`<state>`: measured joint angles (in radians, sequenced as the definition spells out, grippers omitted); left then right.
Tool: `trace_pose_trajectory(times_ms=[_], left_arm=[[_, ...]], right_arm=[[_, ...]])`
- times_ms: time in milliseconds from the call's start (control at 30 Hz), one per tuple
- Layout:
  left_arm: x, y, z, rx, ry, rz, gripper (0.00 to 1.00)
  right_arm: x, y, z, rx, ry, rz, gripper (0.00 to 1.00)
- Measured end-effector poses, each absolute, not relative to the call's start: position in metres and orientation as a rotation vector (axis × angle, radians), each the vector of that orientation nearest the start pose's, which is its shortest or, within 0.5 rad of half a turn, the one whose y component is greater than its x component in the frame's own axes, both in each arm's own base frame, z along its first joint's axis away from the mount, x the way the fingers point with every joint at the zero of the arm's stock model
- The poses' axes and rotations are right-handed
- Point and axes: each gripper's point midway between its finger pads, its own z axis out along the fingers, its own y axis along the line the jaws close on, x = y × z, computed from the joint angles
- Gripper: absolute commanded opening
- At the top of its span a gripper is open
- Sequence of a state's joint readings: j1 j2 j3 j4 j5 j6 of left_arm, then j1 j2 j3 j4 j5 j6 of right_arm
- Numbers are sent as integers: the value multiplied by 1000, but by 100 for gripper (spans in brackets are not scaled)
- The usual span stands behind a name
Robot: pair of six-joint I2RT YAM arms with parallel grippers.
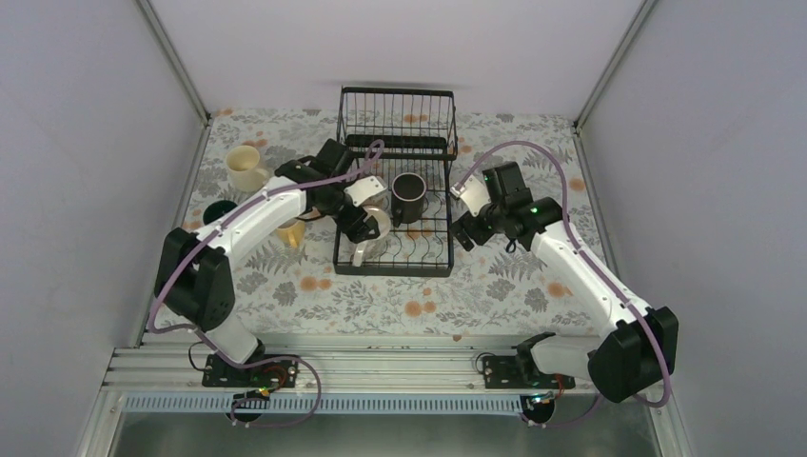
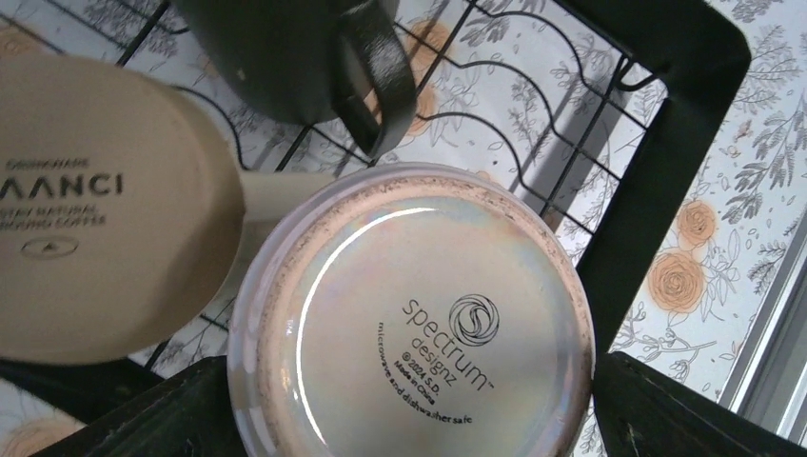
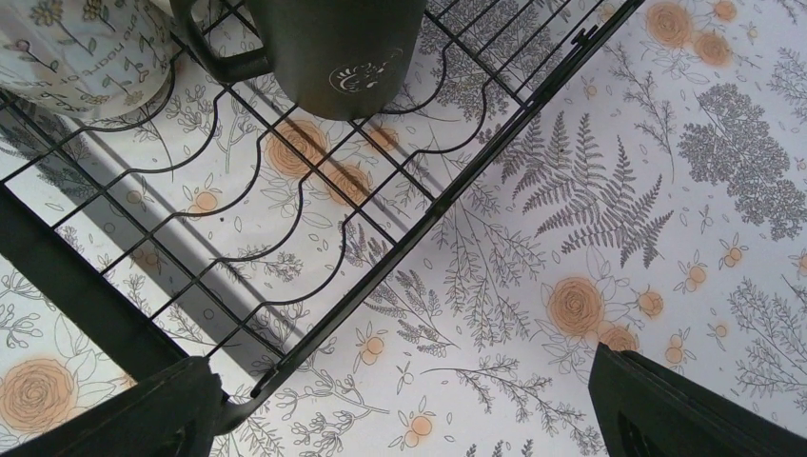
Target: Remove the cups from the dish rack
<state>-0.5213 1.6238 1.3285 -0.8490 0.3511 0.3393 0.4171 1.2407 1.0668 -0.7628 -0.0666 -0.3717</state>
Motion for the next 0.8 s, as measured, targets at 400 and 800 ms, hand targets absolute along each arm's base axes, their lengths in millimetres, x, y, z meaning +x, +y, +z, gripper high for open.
trace_pose_trajectory(times_ms=[400,800], left_arm=[[320,-251,157,1276,2320,-433,100],[302,-213,207,1194,2245,-247,94]], right_arm=[[299,145,179,-1000,2298,98,100],[298,144,172,-1015,2300,95,100]])
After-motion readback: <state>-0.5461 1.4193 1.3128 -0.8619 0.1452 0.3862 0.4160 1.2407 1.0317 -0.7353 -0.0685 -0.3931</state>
